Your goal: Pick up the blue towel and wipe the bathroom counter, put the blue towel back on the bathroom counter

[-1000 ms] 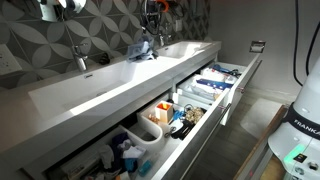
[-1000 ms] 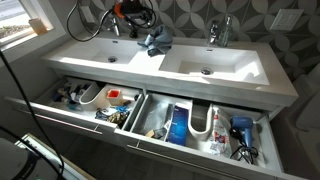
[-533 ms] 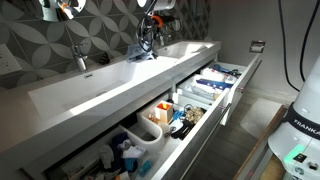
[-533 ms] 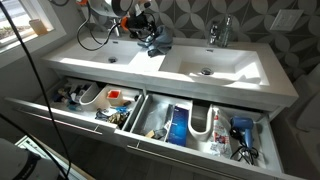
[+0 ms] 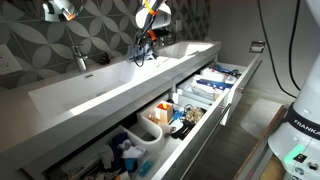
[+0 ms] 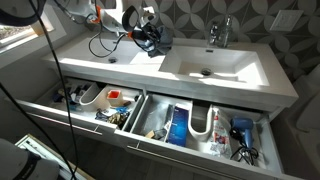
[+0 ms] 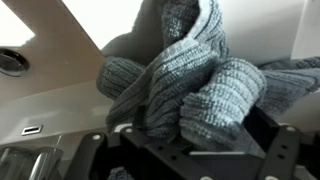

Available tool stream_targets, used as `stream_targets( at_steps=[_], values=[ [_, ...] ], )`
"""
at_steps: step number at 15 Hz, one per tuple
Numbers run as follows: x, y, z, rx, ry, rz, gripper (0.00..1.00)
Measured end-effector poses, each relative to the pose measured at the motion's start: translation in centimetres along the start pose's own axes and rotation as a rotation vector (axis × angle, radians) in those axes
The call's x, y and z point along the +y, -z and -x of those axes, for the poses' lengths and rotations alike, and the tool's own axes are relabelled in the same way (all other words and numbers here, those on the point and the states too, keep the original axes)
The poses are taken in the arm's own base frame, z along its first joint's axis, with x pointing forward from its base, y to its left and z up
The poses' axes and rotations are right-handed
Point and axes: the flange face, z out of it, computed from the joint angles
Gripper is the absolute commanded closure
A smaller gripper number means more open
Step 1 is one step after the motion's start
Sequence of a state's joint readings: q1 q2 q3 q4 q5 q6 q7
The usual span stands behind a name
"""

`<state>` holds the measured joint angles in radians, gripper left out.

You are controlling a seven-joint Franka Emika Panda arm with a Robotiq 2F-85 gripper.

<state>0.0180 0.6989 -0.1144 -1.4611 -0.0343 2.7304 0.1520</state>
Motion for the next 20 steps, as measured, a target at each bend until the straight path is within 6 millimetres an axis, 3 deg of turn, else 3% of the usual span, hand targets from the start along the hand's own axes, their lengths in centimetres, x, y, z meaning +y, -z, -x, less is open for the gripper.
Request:
stream_targets(
  at_steps=[3,4,5,9,14,17,20],
  values=[
    [-0.3,-1.9,-0.1,0.043,-0.023,-0.002,0.0],
    [-0.2,-2.6,-0.1,0.054,-0.028,0.001,0.25],
    [-0.2,-3.2,-0.1,0.06,-0.031,0.004,0.26],
    [-0.3,-5.2,0.1,0.06,-0.035,0.015,0.55],
    [-1.0,-4.6,-0.9,0.006,-0.04,0.043,0.88],
    [-1.2,-3.5,-1.4,-0.062,-0.048,0.075,0.94],
    [-1.0,-1.9,-2.0,-0.116,-0.063,0.097,0.93]
  ],
)
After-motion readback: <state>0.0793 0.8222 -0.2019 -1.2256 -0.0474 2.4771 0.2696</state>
